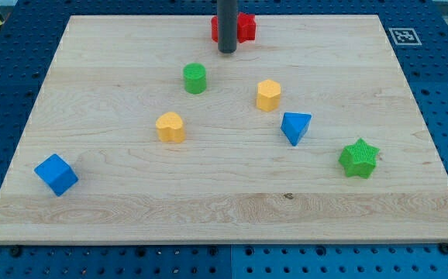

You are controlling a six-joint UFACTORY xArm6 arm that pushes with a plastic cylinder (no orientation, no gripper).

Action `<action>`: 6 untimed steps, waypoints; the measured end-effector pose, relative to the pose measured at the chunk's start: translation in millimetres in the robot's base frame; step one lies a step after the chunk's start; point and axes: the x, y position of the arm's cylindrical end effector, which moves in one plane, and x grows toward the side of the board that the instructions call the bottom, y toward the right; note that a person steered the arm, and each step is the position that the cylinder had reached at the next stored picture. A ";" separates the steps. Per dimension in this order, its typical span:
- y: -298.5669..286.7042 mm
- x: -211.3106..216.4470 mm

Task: Move your arm closer to the green circle

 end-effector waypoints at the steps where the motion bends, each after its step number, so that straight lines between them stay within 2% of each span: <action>1: -2.6 16.6; 6: -5.7 97.9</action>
